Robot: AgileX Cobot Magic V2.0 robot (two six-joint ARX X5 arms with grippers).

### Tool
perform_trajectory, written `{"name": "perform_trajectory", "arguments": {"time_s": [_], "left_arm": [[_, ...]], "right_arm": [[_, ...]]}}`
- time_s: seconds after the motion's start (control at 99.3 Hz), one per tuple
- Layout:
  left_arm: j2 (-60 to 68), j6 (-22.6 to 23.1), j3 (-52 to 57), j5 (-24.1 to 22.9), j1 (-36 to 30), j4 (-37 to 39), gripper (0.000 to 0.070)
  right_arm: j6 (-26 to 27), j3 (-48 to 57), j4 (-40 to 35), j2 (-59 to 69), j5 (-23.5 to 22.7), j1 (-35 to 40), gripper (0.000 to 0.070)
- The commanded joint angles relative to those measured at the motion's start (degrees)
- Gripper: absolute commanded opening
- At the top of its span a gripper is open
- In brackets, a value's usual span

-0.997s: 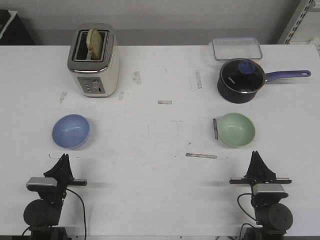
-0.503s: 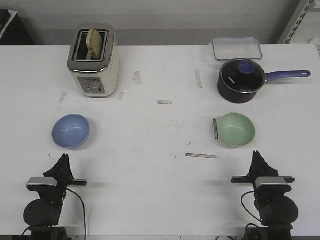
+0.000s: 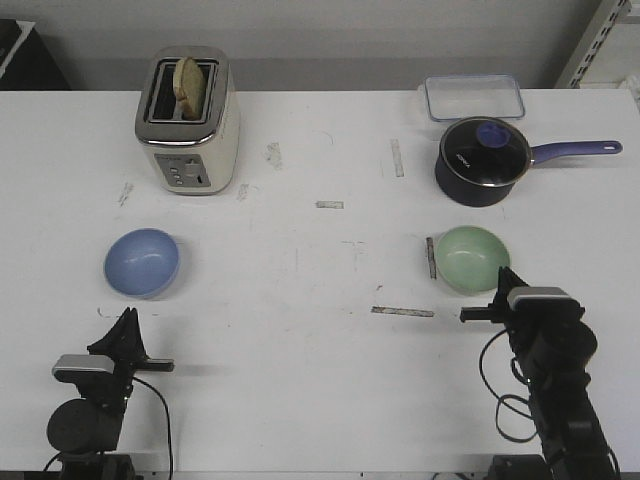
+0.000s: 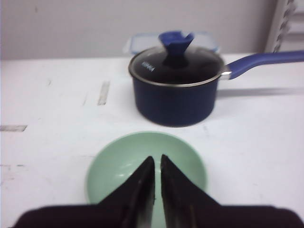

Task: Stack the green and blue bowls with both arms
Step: 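Reach the right gripper forward and grasp the rim of the pale green bowl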

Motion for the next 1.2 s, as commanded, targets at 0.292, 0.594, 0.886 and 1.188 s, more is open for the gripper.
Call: {"name": "perform_trajectory", "arguments": {"time_s": [0.292,0.594,0.886,1.188], "left_arm": [[-0.11,-0.37,-1.20,-0.13,0.02,0.79,0.0001],[-0.11,-0.37,-1.20,-0.11,0.02,0.79,0.0001],[-0.11,-0.37,-1.20,-0.13,0.02,0.79,0.0001],[-0.11,-0.37,-1.20,-0.13,0.02,0.79,0.0001]], "right_arm": [[1.20,14.32,-11.02,15.72,-1.81,-0.07,0.0012],[6.14,31.36,-35.15,29.00,-6.34,-2.21,0.0013],[8.63,43.93,-46.99,40.00,-12.13,-10.73,0.0219],[6.80,45.16,-47.52,46.45,-14.80,-17.51,0.0473]]}}
